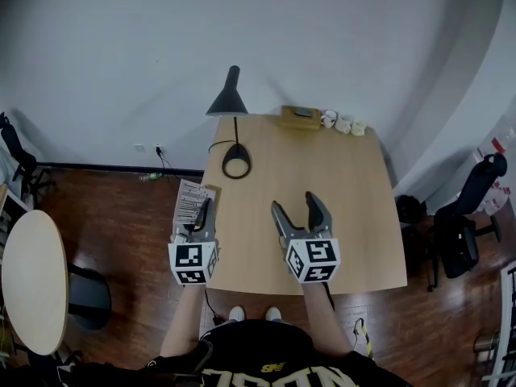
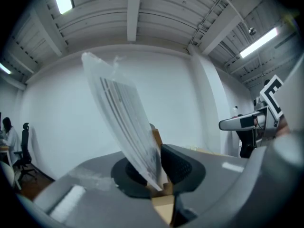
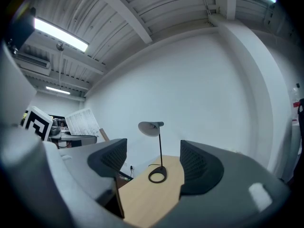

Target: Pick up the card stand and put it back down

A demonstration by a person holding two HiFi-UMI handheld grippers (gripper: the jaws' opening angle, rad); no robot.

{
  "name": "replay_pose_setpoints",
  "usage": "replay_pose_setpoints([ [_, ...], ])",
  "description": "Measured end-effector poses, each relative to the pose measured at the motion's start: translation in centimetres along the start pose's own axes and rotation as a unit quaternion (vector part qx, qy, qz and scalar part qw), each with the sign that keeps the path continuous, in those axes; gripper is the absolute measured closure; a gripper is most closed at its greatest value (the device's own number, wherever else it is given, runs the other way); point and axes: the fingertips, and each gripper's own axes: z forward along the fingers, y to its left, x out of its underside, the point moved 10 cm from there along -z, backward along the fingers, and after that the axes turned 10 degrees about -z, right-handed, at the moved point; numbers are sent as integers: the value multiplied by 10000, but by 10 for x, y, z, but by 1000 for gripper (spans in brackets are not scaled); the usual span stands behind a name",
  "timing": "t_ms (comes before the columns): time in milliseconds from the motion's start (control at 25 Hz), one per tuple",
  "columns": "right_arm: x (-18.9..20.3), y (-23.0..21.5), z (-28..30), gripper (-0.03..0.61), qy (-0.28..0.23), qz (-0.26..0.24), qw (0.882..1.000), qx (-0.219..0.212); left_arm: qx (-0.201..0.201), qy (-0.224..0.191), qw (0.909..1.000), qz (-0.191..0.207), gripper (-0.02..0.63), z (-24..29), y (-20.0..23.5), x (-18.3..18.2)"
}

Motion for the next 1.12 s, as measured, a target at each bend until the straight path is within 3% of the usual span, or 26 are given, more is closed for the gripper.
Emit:
replay_pose_setpoints([
  [160, 9, -2, -5, 222, 98, 55, 9999, 19, 171, 63, 9997, 165, 555, -3, -7, 7],
  [680, 17, 4, -5, 222, 300, 50, 9995, -51, 189, 229, 9996, 21, 555, -15, 3, 22],
  [1120, 38, 8, 5, 222, 610, 239, 9978, -122, 17, 813, 9967, -66, 552, -33, 42, 68],
])
